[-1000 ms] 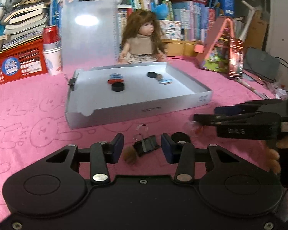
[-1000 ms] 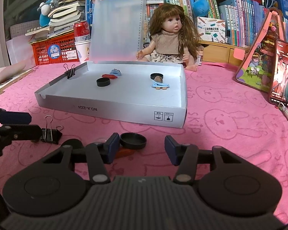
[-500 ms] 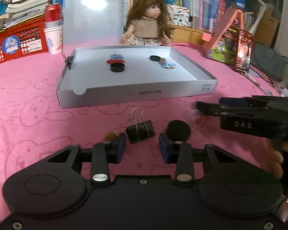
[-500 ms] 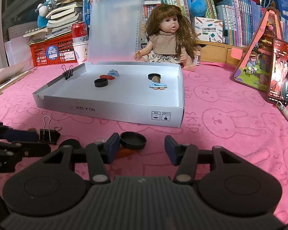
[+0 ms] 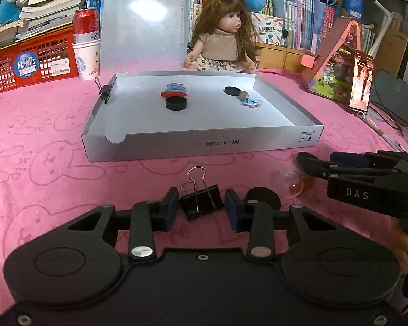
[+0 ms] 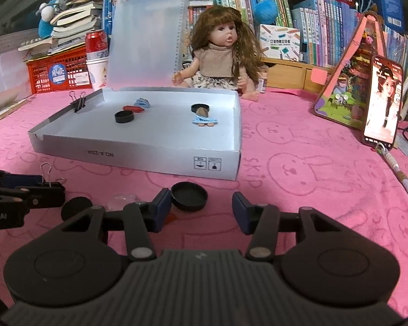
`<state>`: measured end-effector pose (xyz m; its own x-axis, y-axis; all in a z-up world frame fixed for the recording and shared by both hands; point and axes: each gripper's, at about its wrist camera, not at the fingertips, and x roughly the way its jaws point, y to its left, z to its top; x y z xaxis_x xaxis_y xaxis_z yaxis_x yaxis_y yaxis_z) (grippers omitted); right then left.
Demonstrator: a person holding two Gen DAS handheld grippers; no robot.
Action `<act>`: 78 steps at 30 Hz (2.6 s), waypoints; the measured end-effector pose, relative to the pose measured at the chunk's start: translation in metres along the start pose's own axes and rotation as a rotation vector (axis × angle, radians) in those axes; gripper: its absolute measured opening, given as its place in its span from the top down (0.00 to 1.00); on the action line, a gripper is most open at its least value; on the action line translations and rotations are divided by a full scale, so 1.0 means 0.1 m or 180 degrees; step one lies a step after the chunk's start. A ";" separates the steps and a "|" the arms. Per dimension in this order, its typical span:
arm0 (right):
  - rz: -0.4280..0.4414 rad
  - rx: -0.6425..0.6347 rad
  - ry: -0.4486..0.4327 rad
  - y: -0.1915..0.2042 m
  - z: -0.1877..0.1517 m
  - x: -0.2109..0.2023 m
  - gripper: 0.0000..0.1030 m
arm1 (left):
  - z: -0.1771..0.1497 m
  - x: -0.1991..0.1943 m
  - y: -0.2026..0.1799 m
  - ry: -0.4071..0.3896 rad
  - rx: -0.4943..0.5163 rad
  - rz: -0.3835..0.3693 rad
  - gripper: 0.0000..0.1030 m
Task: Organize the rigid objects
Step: 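Close the left tool on the binder clip while the right tool grasps the black lid, then carry the binder clip with the left tool while the right tool carries the lid over the box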
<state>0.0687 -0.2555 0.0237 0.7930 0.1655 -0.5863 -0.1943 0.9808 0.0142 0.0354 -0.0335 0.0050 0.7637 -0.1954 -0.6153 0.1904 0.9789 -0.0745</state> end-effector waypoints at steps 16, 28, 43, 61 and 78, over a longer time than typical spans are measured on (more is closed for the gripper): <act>0.0090 -0.0053 0.0034 0.05 0.02 -0.01 0.70 | 0.07 -0.10 0.05 -0.0054 0.0024 -0.0030 0.66; 0.0254 -0.0199 -0.0128 0.19 0.20 -0.19 0.72 | 0.34 -0.21 0.10 -0.0248 0.0045 -0.0063 0.66; 0.0305 0.0230 0.0145 -0.02 0.07 0.03 0.48 | 0.33 -0.11 0.16 -0.0169 0.0004 -0.0020 0.66; 0.0298 -0.0087 0.0182 0.26 0.22 0.11 0.66 | 0.48 0.00 0.21 -0.0165 -0.0062 -0.0037 0.66; 0.0175 -0.0006 0.0084 0.10 0.77 0.40 0.65 | 0.99 0.48 0.39 -0.0054 -0.0316 -0.0125 0.66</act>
<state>0.1435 -0.2309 0.0630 0.7656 0.2163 -0.6059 -0.2381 0.9702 0.0455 0.1401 -0.0108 0.0505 0.7674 -0.2339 -0.5970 0.1589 0.9714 -0.1763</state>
